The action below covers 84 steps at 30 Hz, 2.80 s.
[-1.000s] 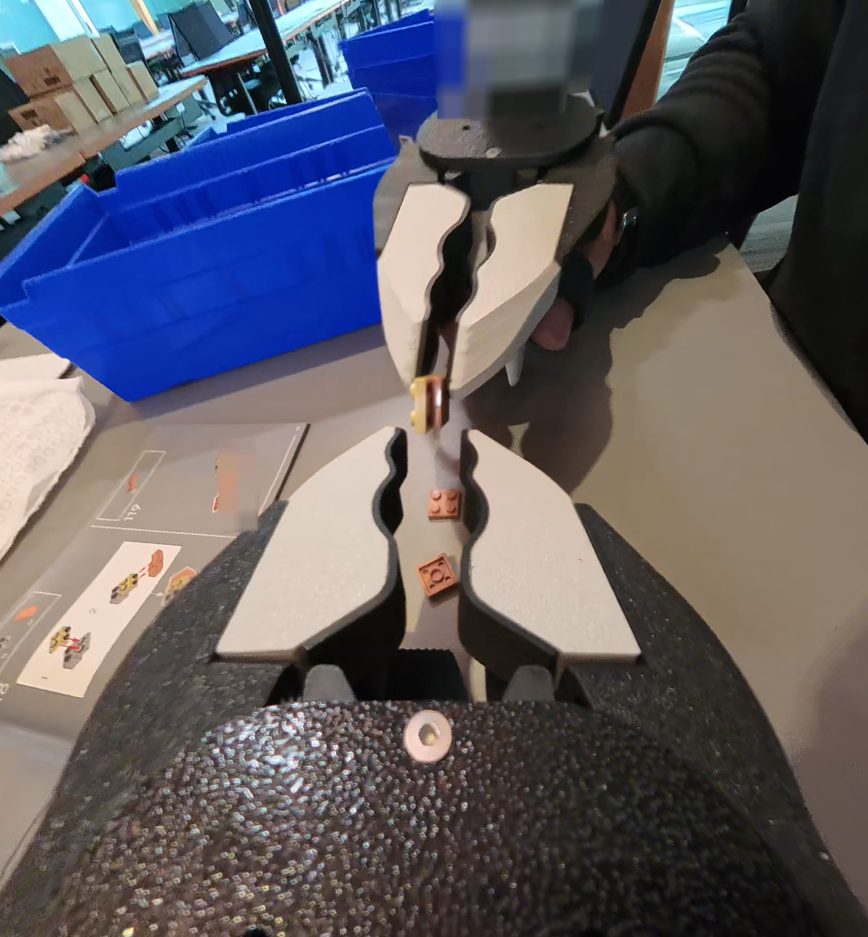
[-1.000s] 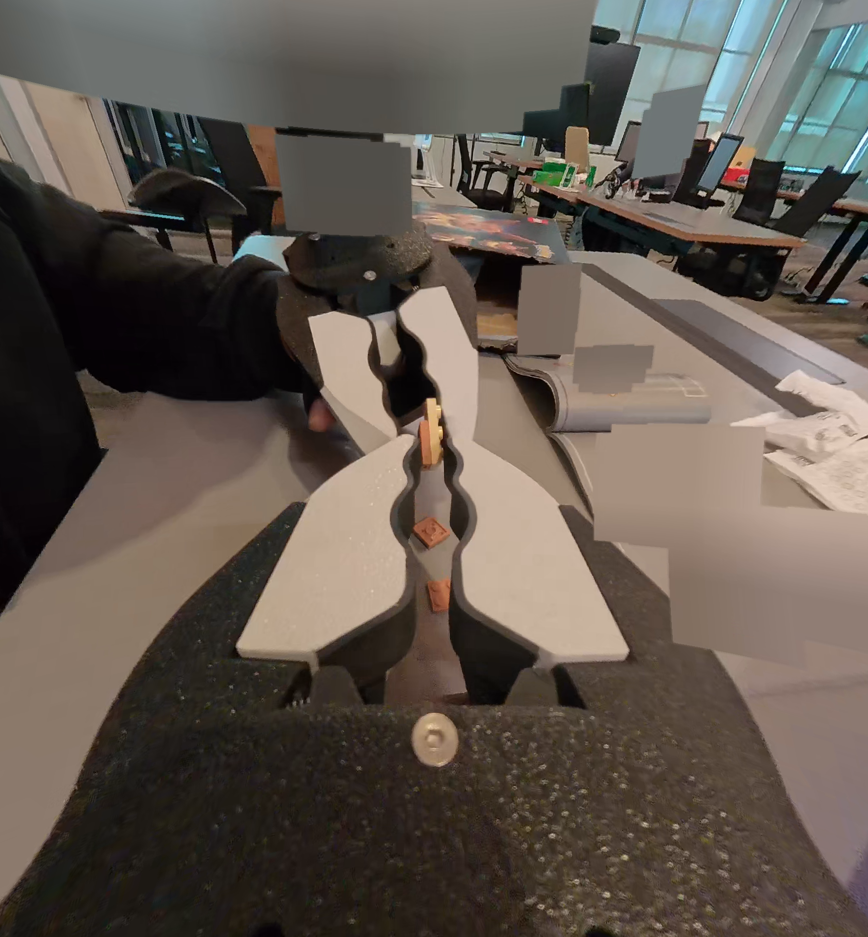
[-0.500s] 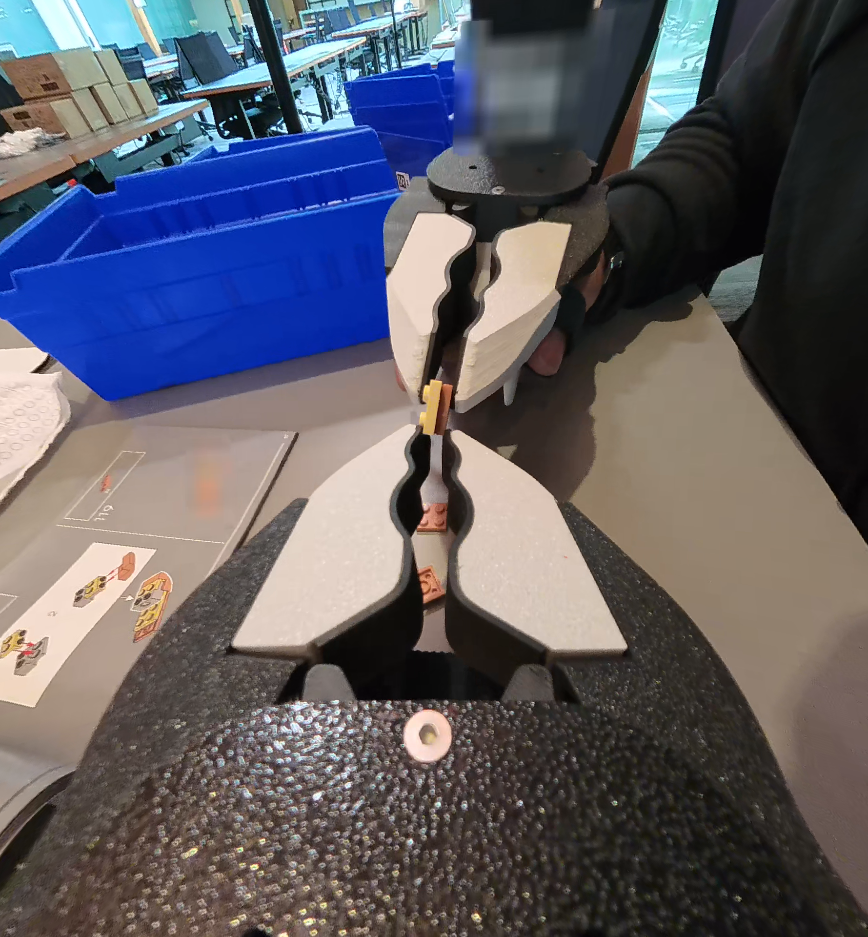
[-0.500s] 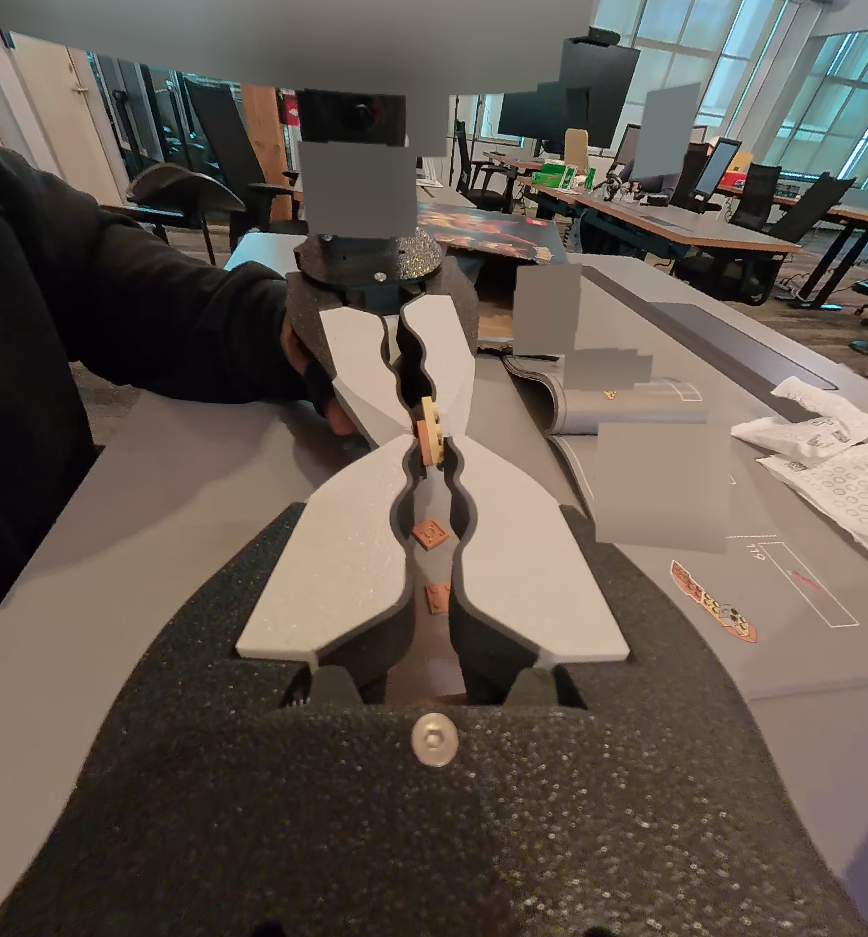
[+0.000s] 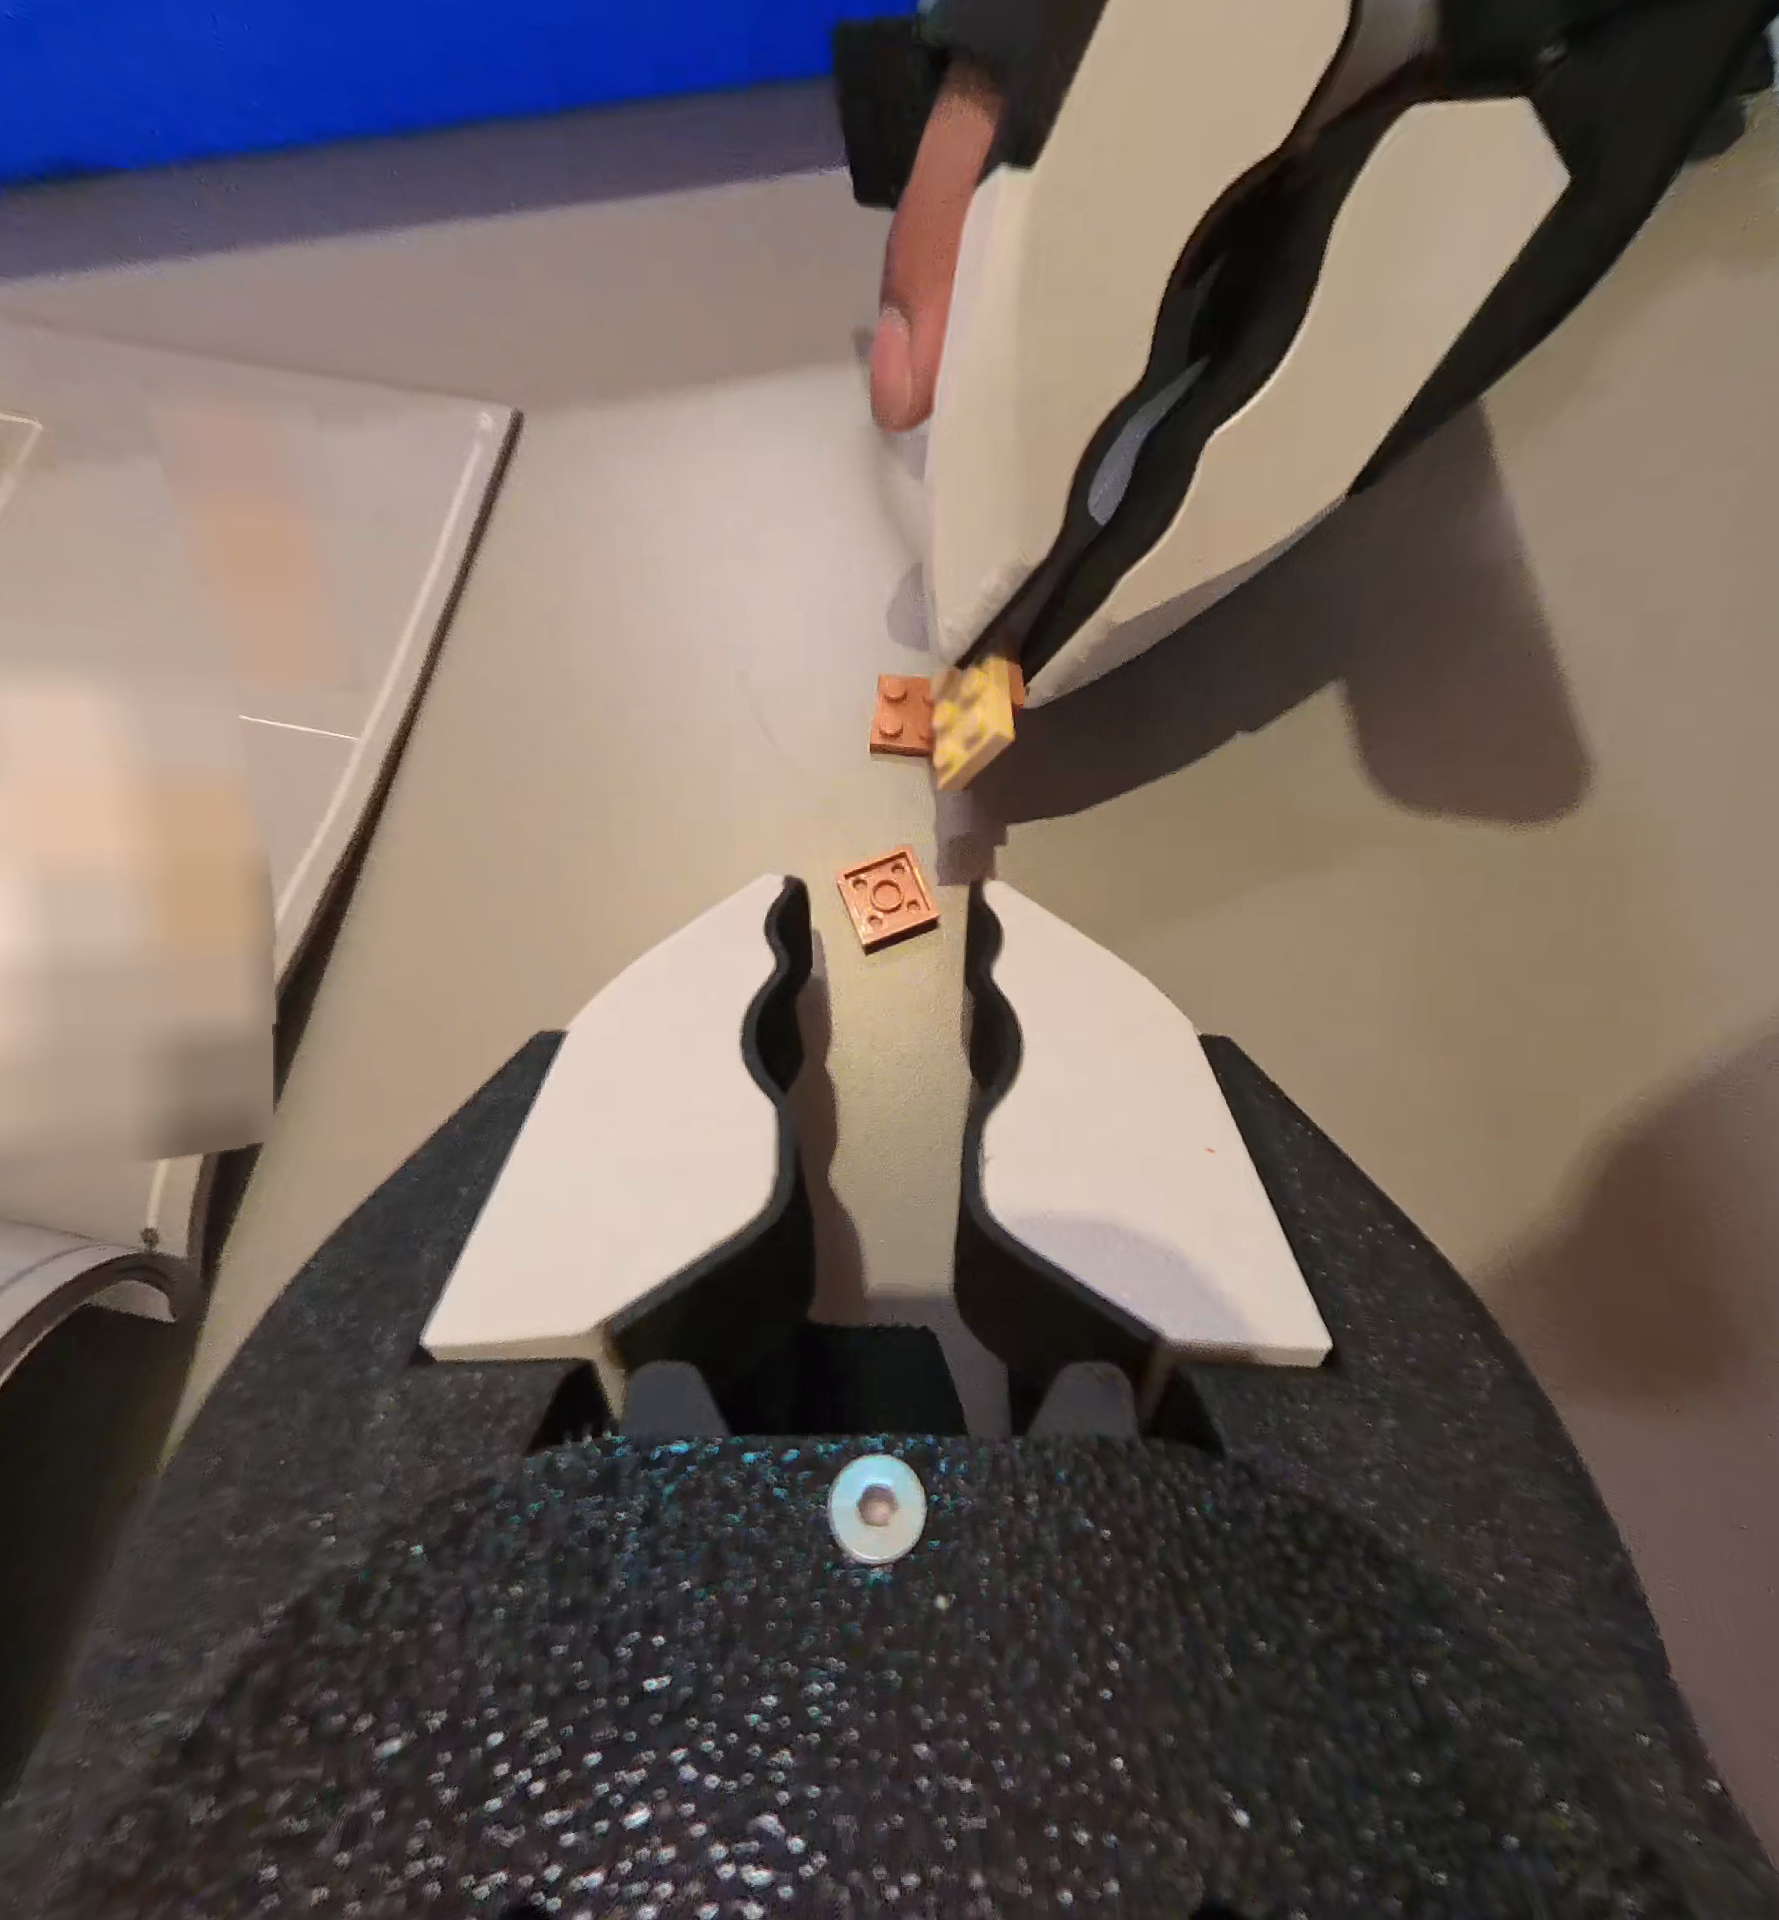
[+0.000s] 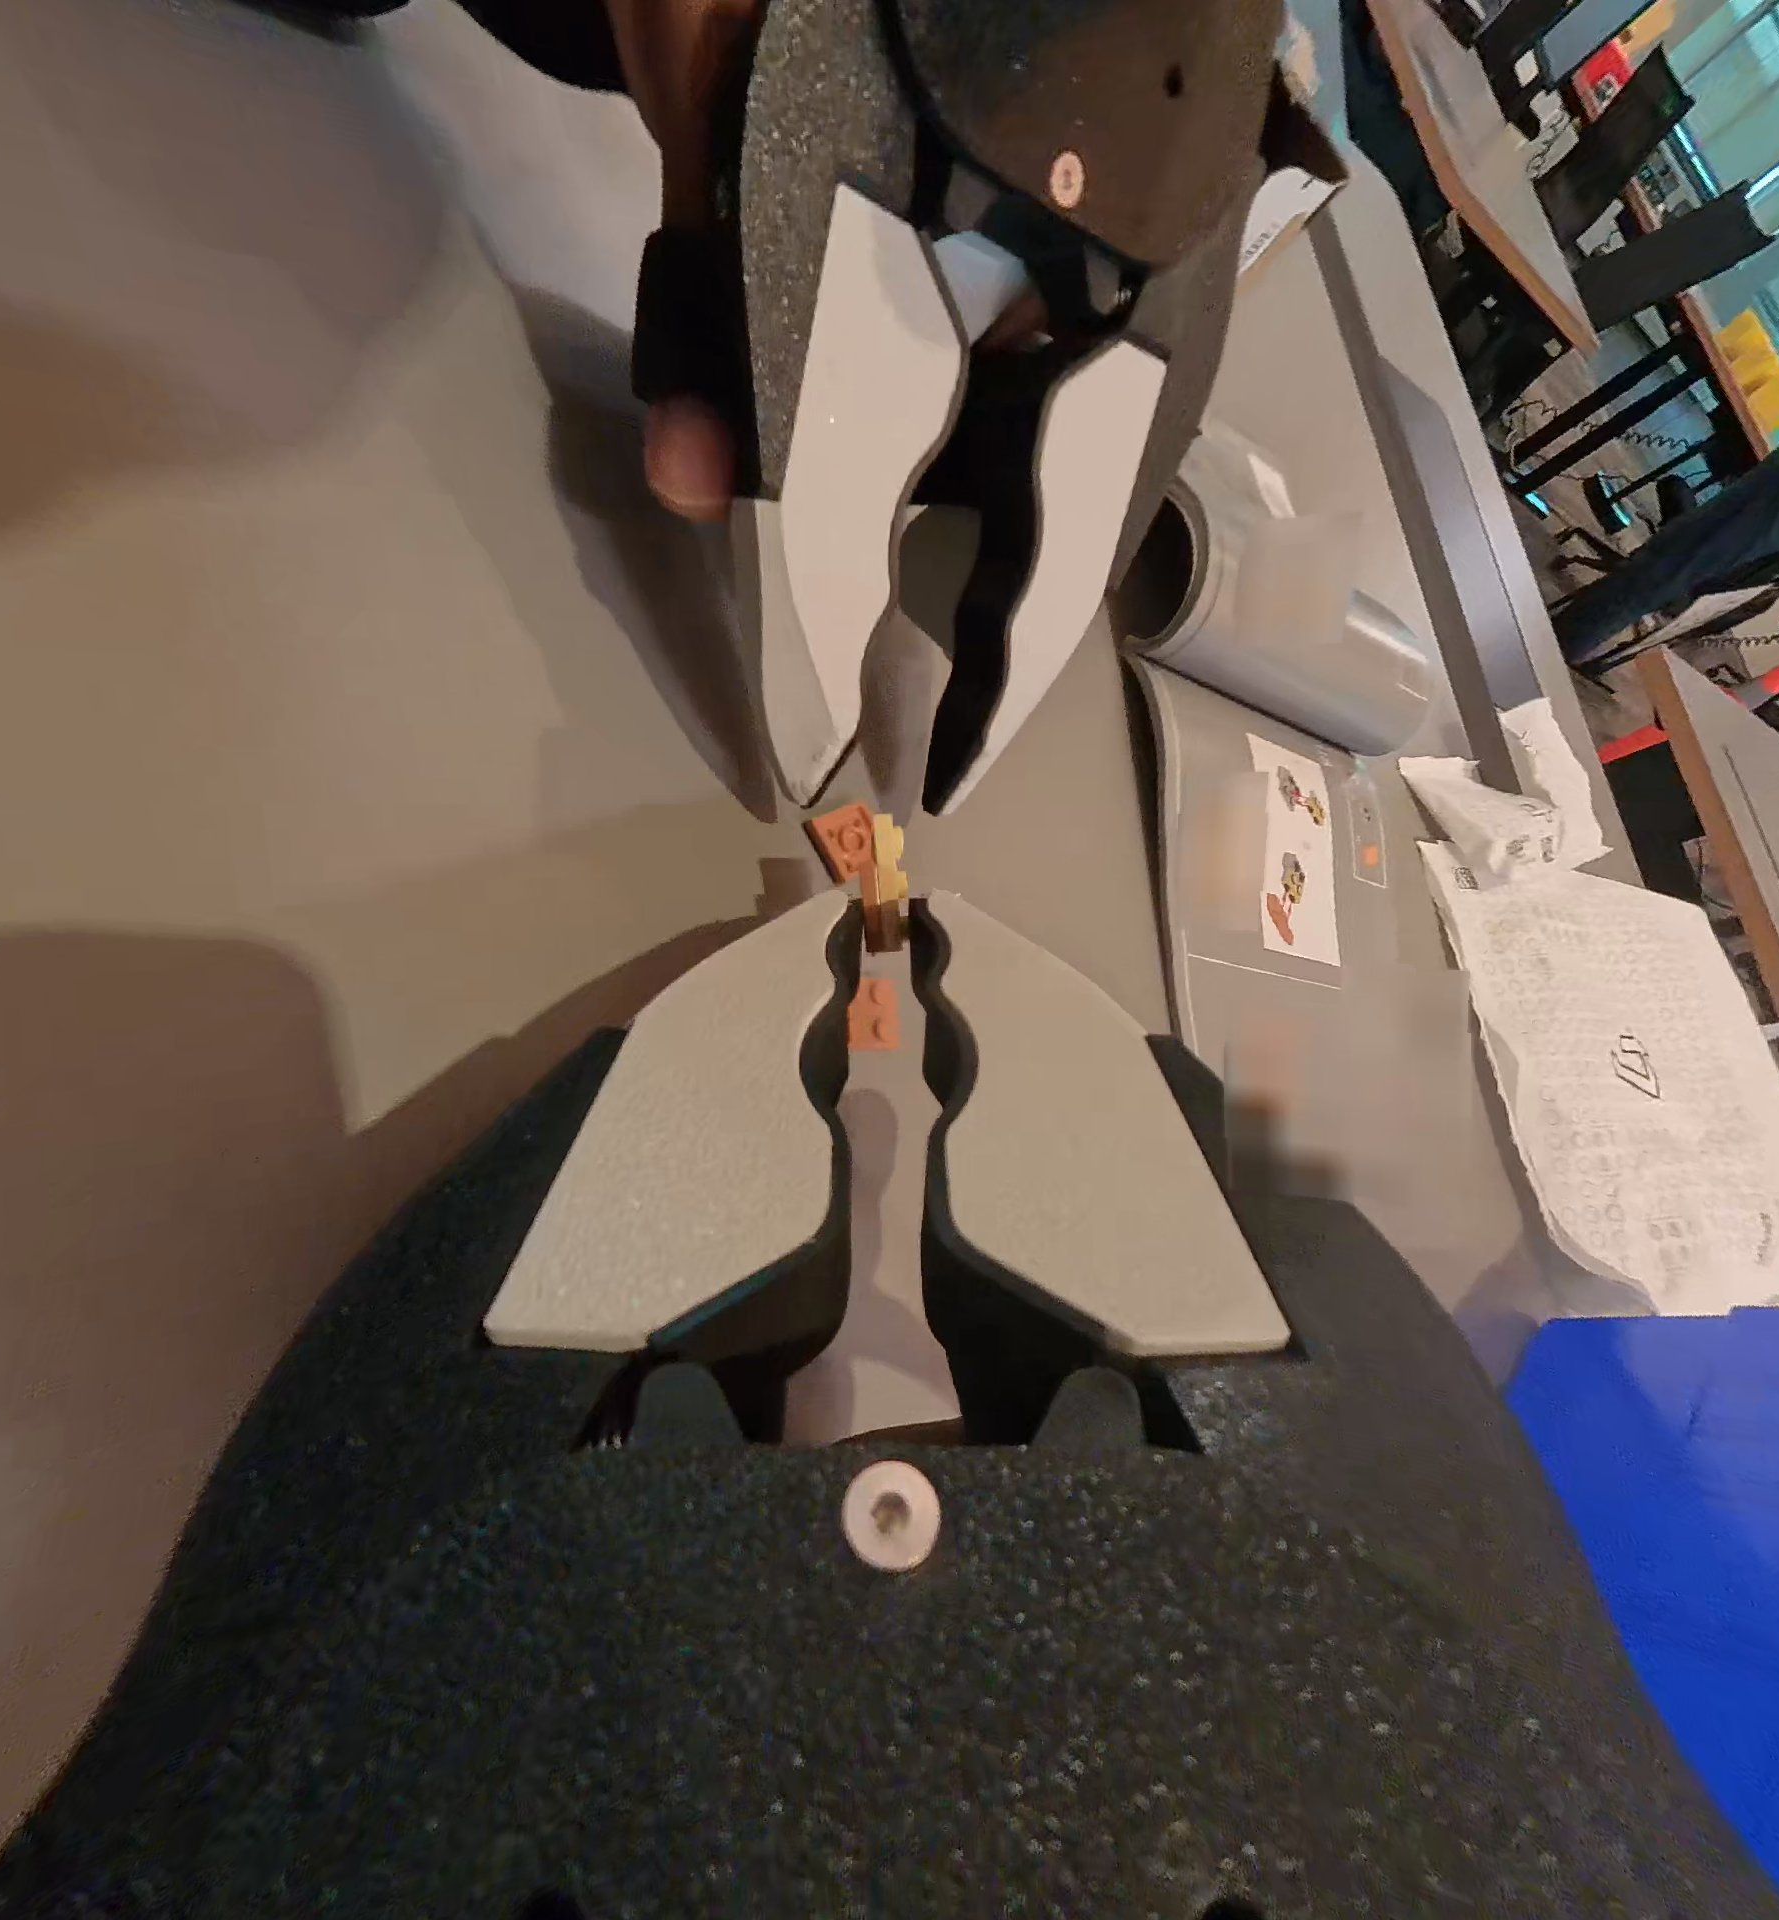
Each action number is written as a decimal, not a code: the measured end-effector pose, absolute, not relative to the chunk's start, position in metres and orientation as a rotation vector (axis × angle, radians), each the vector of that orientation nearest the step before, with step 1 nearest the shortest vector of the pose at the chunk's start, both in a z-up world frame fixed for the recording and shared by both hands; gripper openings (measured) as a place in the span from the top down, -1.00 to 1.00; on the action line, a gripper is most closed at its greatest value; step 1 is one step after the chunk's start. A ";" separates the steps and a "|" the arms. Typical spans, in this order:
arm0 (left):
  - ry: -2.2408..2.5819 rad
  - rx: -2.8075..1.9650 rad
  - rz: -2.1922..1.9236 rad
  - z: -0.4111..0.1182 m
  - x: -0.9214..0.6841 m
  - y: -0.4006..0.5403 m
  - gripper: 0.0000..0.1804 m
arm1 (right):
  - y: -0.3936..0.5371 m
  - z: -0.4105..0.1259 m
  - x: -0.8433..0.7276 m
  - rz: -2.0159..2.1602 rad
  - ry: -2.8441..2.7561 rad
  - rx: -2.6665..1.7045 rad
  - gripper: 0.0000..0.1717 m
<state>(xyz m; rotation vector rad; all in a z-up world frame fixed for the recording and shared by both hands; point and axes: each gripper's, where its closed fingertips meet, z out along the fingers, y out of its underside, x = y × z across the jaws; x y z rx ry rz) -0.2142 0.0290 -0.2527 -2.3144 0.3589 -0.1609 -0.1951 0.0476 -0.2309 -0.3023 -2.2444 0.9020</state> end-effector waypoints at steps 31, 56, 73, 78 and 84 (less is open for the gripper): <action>-0.021 -1.997 -0.898 -0.212 -0.185 0.036 0.82 | 0.039 -0.206 -0.191 0.868 -2.017 0.051 0.77; 0.726 -1.739 0.054 -0.185 -0.178 0.038 0.69 | 0.039 -0.205 -0.173 1.782 -2.478 -0.980 0.94; 0.971 -1.591 0.253 -0.196 -0.158 0.038 0.81 | 0.028 -0.194 -0.158 2.154 -2.513 -1.192 0.94; 0.891 -1.676 0.166 -0.197 -0.166 0.038 0.81 | 0.032 -0.197 -0.167 1.994 -2.471 -1.074 0.84; 0.598 -1.919 -0.065 -0.206 -0.197 0.036 0.82 | 0.058 -0.223 -0.190 1.329 -2.419 -0.800 0.73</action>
